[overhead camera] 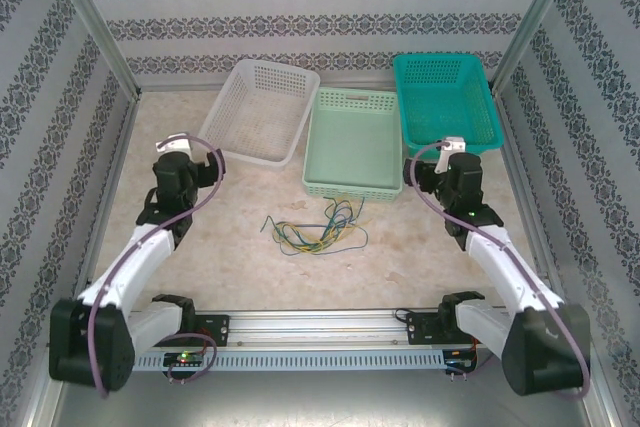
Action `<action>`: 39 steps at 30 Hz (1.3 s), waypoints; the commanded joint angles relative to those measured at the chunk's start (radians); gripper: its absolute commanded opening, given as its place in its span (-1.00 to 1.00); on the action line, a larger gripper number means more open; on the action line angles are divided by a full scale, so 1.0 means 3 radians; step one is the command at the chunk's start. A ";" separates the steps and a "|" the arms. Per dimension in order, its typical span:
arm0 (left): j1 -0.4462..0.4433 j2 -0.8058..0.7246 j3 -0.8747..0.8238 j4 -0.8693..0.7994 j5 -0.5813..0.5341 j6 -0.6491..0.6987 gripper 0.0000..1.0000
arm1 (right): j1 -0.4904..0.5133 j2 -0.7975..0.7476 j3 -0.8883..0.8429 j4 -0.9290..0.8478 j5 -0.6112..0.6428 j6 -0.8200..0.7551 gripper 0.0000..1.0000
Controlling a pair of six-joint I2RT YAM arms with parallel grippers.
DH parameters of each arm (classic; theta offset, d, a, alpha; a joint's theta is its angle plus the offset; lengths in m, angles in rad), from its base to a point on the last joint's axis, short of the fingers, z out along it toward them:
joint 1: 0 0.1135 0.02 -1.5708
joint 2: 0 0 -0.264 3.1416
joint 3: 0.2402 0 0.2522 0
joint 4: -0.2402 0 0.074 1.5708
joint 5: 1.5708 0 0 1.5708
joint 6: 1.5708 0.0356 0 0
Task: Untangle the cables
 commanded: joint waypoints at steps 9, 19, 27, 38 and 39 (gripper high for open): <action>-0.0677 -0.0298 -0.0124 -0.0787 0.0219 -0.0477 0.99 | 0.0843 -0.0573 -0.0297 -0.1107 -0.0260 0.1814 0.52; -0.0973 -0.0041 0.0130 -0.0716 -0.0033 -0.0186 0.99 | 0.1839 0.0429 -0.0063 -0.0952 0.0449 0.2327 0.48; -0.0840 0.0485 0.0930 -0.0981 -0.0035 -0.0077 0.99 | 0.1957 0.0712 -0.0057 -0.0725 0.0712 0.2625 0.35; -0.0641 0.1216 0.1341 -0.1039 0.0006 -0.0244 0.99 | 0.1934 0.0998 0.0127 -0.0635 0.0585 0.2617 0.28; -0.0615 0.1289 0.1389 -0.1040 0.0021 -0.0224 0.99 | 0.1941 0.1040 0.0157 -0.0672 0.0575 0.2609 0.22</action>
